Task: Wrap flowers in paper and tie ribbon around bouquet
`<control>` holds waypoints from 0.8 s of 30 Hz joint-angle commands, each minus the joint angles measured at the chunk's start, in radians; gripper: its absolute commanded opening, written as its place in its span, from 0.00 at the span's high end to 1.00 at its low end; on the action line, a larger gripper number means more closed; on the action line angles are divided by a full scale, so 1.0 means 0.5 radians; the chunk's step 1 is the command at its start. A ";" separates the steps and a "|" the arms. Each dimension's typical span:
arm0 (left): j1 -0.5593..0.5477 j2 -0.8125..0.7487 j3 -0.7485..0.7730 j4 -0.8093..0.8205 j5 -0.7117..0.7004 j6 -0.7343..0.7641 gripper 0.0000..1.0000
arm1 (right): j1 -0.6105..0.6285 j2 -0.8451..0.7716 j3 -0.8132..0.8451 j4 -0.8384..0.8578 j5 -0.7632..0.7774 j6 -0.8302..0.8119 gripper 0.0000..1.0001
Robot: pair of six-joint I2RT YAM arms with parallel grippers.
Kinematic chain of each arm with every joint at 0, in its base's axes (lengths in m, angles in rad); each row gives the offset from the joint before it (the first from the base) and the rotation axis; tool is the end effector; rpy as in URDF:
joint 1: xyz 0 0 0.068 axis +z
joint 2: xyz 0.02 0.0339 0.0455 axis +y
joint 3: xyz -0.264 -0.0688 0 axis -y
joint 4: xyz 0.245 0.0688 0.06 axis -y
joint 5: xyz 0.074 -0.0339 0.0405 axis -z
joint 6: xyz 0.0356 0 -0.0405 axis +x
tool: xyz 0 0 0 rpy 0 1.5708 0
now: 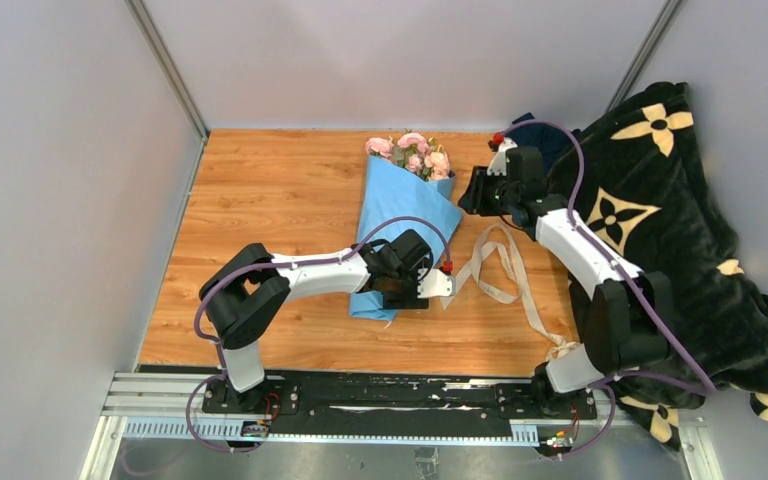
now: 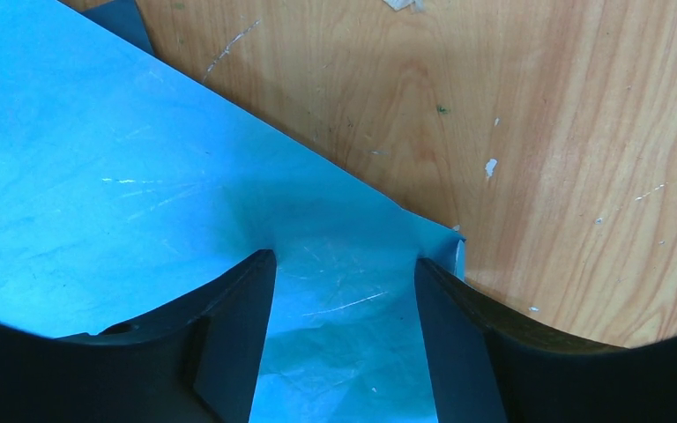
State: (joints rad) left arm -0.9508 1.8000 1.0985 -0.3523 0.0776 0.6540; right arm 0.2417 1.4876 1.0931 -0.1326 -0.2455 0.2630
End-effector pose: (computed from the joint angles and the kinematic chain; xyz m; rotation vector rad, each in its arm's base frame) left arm 0.2069 -0.2946 0.1631 1.9129 1.8113 -0.2041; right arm 0.3291 0.0900 0.2832 -0.1281 2.1264 0.5589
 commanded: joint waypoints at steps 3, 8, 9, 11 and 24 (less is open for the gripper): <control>-0.006 0.134 -0.046 -0.053 0.069 -0.066 0.34 | 0.060 0.295 0.010 0.154 -0.692 0.005 0.65; -0.007 0.114 -0.036 -0.080 0.071 -0.069 0.34 | 0.123 0.762 0.082 0.417 -0.764 0.258 0.59; -0.006 0.107 -0.024 -0.088 0.074 -0.069 0.33 | 0.138 0.830 0.087 0.440 -0.749 0.273 0.59; -0.006 0.091 0.002 -0.113 0.086 -0.064 0.32 | 0.152 0.932 0.088 0.429 -0.688 0.288 0.59; 0.137 -0.251 0.230 -0.187 -0.004 -0.047 0.22 | 0.150 0.992 0.194 0.080 -0.440 0.098 0.64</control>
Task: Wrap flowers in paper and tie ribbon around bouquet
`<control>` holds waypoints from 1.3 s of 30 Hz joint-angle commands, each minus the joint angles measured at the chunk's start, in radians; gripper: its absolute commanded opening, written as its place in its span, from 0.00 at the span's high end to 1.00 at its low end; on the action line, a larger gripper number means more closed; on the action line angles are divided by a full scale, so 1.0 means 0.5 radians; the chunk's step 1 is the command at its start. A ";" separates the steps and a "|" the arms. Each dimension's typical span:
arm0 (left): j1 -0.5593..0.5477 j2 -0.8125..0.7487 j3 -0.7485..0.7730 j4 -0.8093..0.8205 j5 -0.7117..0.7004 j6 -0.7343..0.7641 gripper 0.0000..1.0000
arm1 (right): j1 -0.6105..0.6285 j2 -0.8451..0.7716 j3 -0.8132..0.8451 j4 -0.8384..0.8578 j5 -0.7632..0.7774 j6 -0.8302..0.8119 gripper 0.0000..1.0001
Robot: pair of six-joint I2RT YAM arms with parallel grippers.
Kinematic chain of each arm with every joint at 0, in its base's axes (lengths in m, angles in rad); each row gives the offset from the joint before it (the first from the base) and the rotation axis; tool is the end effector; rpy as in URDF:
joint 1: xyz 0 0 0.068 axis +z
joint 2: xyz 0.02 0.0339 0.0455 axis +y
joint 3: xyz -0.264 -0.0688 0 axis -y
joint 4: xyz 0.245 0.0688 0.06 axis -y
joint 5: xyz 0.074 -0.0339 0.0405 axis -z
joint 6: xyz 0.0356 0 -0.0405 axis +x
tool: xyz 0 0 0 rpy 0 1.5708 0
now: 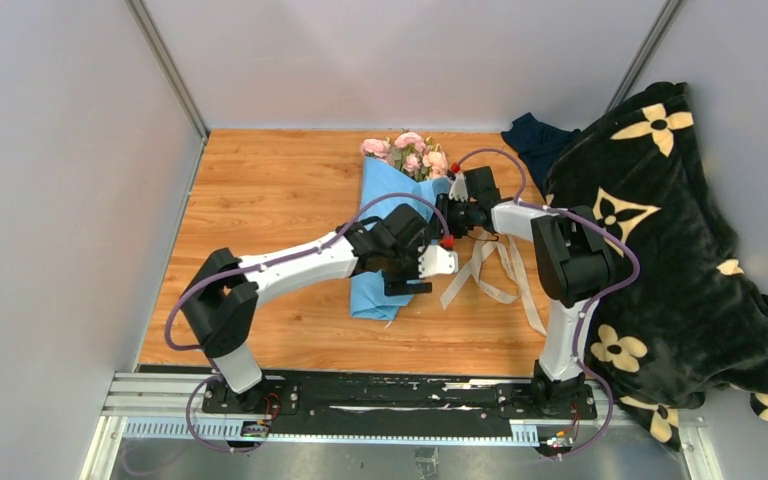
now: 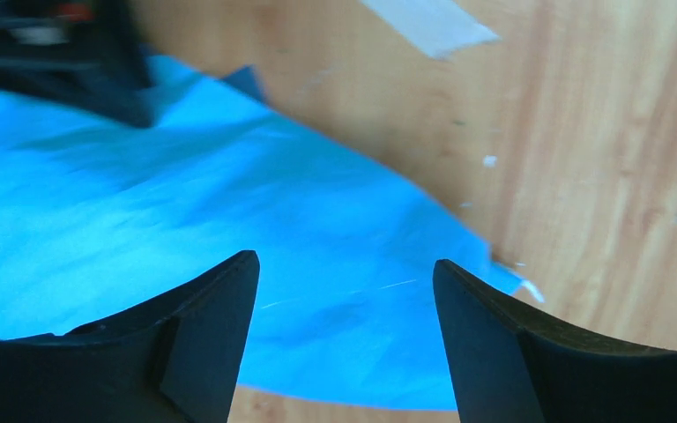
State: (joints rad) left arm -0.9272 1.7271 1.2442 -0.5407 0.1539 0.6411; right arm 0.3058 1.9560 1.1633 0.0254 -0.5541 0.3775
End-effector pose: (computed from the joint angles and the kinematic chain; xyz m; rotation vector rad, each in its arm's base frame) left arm 0.2133 -0.2935 0.2204 1.8800 1.8048 -0.3031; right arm 0.3843 0.1410 0.1534 -0.2025 2.3945 0.9788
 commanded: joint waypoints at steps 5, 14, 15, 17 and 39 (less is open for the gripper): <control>0.071 0.217 -0.191 0.295 -0.268 0.093 0.25 | 0.044 -0.056 0.183 -0.484 0.219 -0.273 0.65; -0.015 0.312 -0.271 0.289 -0.239 0.058 0.25 | 0.032 -0.596 0.166 -1.137 0.838 -0.369 0.57; -0.017 0.309 -0.274 0.291 -0.232 0.053 0.25 | 0.033 -0.622 0.115 -1.207 0.884 -0.342 0.55; -0.017 0.307 -0.281 0.296 -0.226 0.050 0.25 | 0.033 -0.654 -0.009 -1.267 0.940 -0.313 0.53; -0.026 0.325 -0.273 0.269 -0.166 0.033 0.25 | -0.117 -0.733 0.179 -1.208 0.439 -0.485 1.00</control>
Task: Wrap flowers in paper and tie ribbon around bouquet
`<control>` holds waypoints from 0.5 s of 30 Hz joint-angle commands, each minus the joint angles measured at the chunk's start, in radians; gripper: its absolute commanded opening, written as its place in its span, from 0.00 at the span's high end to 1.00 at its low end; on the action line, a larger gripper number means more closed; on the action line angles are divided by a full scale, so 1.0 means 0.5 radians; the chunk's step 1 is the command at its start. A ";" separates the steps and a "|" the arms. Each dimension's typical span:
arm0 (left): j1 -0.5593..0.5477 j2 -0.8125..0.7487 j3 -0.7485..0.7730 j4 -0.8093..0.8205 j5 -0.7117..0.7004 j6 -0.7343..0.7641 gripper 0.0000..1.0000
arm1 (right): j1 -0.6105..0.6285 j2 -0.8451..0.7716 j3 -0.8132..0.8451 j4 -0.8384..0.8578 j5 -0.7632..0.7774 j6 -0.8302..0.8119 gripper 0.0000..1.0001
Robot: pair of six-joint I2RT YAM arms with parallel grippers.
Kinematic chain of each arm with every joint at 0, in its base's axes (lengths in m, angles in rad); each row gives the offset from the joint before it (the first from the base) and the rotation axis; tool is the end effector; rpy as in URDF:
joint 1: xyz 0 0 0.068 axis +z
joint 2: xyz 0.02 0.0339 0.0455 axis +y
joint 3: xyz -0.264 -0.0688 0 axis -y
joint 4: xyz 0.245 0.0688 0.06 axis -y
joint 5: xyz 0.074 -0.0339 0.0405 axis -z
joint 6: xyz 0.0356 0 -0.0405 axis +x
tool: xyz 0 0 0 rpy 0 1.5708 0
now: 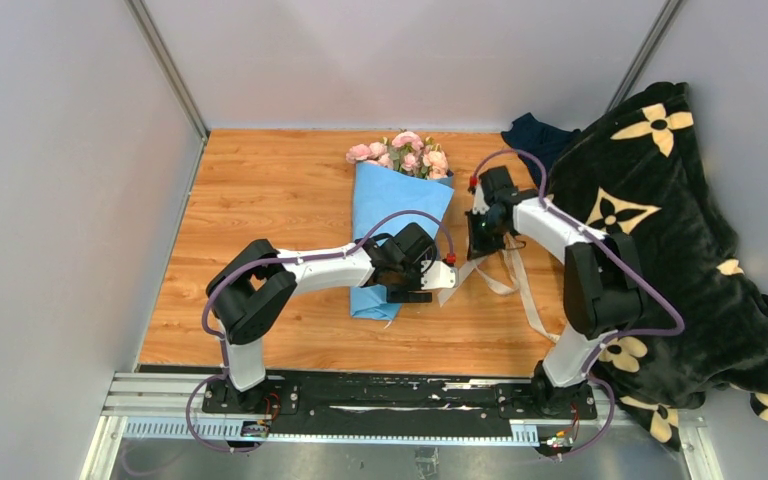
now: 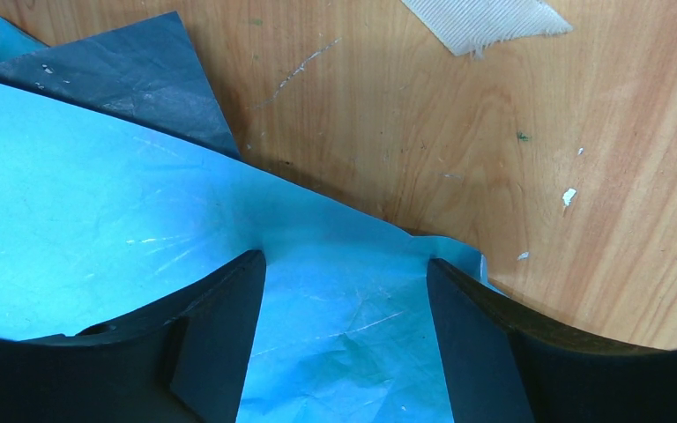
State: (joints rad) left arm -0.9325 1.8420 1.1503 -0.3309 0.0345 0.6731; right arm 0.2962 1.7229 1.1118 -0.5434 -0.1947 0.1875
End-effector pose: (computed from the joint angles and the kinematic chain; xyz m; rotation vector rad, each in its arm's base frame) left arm 0.2223 -0.3017 0.1643 1.8782 1.7964 -0.1390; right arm 0.3224 0.1056 0.1834 -0.2065 2.7492 0.4008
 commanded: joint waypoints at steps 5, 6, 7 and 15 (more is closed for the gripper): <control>-0.016 0.100 -0.079 -0.153 0.065 -0.029 0.25 | -0.234 -0.790 0.732 0.018 -0.673 -0.063 1.00; -0.016 0.099 -0.078 -0.156 0.062 -0.027 0.25 | -0.252 -0.878 0.755 0.069 -0.587 -0.025 1.00; -0.016 0.099 -0.080 -0.156 0.061 -0.024 0.25 | -0.270 -0.964 0.741 0.127 -0.465 0.016 1.00; -0.017 0.099 -0.078 -0.160 0.043 -0.009 0.25 | -0.490 -1.337 0.031 0.270 0.205 0.298 1.00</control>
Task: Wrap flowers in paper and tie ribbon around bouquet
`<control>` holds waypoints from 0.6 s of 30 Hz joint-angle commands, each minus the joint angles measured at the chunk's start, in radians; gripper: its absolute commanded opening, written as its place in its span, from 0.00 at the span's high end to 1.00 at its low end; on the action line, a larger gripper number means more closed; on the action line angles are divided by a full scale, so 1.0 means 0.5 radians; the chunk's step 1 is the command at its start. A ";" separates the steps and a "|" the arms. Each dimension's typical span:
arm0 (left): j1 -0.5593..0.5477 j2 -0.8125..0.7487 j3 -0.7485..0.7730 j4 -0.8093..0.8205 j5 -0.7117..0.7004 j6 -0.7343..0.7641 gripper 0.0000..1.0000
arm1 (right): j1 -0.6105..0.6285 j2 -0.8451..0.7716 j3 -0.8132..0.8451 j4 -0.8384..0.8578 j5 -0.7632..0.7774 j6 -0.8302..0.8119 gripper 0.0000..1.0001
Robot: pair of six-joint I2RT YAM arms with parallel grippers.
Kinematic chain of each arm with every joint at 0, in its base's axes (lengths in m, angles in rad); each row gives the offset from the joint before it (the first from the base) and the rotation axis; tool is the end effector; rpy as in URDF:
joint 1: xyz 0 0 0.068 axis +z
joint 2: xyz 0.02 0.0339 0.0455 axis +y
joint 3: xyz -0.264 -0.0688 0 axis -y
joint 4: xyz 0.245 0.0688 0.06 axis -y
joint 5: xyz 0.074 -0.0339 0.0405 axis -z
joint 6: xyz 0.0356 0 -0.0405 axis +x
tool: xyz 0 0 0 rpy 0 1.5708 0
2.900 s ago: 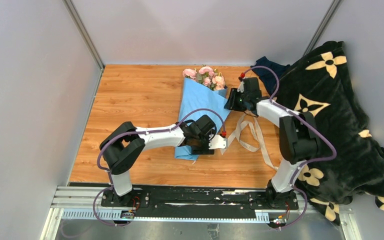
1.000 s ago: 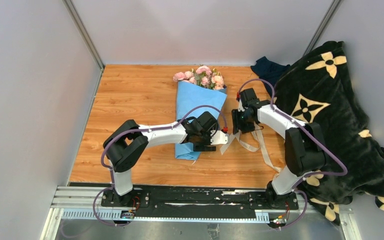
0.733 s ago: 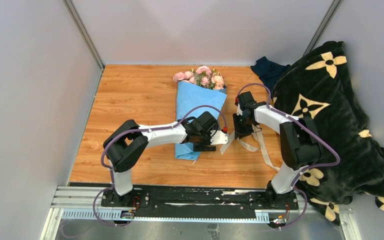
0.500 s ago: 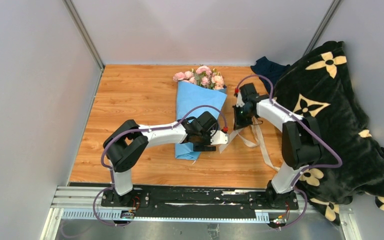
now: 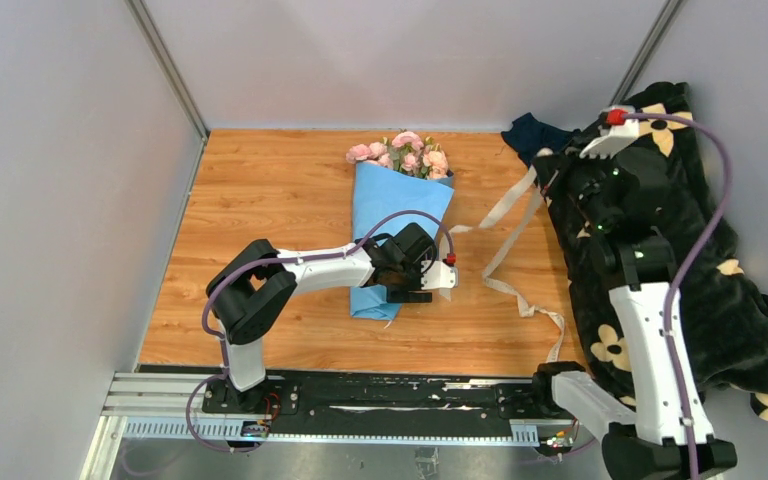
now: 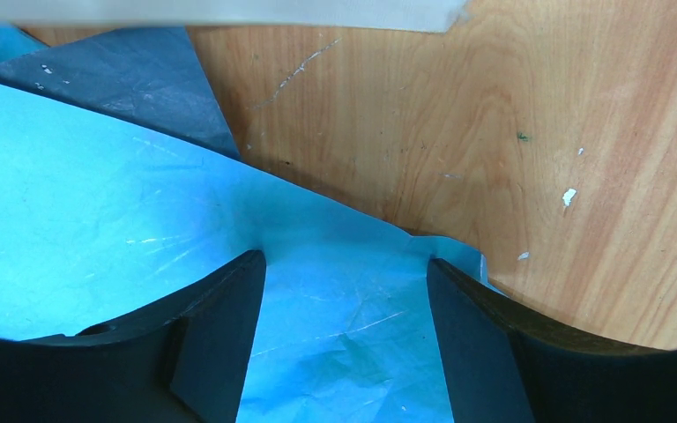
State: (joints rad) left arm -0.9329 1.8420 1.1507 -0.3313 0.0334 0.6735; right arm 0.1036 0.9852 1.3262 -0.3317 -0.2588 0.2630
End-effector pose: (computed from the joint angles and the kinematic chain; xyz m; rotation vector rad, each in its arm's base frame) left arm 0.2223 -0.3018 0.1644 1.8786 1.7959 -0.1375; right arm 0.1913 0.0291 0.4730 -0.0805 1.5807 0.4895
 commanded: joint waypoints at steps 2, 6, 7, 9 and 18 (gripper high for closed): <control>-0.015 0.096 -0.080 -0.160 0.046 -0.008 0.25 | -0.159 0.161 -0.564 -0.156 0.454 0.130 1.00; -0.017 0.091 -0.082 -0.162 0.040 -0.005 0.25 | -0.343 0.397 -0.689 -0.209 0.516 0.090 0.66; -0.016 0.090 -0.083 -0.161 0.042 -0.004 0.25 | -0.361 0.484 -0.631 -0.283 0.581 0.054 0.57; -0.018 0.095 -0.082 -0.162 0.043 -0.002 0.25 | -0.337 0.674 -0.429 -0.507 0.690 -0.025 0.44; -0.021 0.111 -0.065 -0.187 0.041 -0.008 0.25 | 0.248 0.937 -0.285 0.034 -0.481 -0.163 0.29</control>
State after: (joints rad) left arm -0.9329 1.8420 1.1515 -0.3328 0.0334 0.6739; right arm 0.1875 1.4586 1.2869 -0.5732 -0.0093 0.1837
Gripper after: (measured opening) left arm 0.748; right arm 0.692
